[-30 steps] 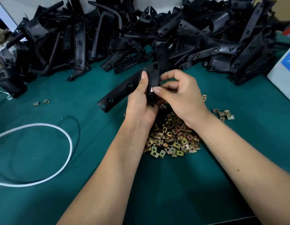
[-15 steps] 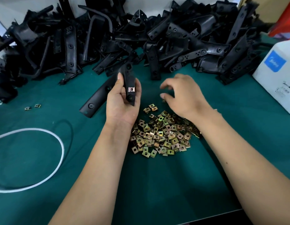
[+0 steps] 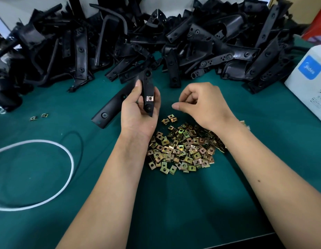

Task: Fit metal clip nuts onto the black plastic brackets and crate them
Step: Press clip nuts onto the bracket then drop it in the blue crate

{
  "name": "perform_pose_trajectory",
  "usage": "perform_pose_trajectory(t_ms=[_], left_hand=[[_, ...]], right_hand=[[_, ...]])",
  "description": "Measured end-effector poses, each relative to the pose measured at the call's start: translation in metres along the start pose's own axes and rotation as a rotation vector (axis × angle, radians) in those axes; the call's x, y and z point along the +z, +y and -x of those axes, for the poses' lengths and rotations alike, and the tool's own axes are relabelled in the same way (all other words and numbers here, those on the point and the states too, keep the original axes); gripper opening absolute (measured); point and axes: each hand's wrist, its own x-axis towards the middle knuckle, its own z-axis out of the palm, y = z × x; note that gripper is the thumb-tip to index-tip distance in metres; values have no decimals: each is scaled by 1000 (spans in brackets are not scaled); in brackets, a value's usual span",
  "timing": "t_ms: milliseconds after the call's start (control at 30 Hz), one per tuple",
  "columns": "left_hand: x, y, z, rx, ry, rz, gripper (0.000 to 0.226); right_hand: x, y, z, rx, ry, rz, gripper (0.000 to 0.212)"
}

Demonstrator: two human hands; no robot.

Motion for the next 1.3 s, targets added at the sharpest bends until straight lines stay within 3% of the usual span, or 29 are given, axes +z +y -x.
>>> perform_pose_trajectory(t_ms=[200,367,533,700,800,1000,1167,1300], left_hand=[[0,1,3,-2,-13,-8,7],[-1,2,3,-9,-5,13,8],[-1,3,3,-12,-2,2,27],[-3,2,3,-18,-7,-17,27],[-3,2,2,-29,-14,-63,24],[-1,-2,4,-57,-43,-204,26],[0,-5,9,-68,-74,-301,25],[1,-8,11,-96,-104,-343,21]], right_hand=[[-1,-1,1,-1,-105,129,4],[-2,2,-1,-10,-90,193,21],[6,3,-1,-66,-147,343,33],[5,4,-1,-65,-98,273,11],[4,3,0,-43,-26,118,14],[4,-10,2,98,87,-650,8],[8,-17,6,134,129,-805,17],[10,-21,7,151,84,-999,7]])
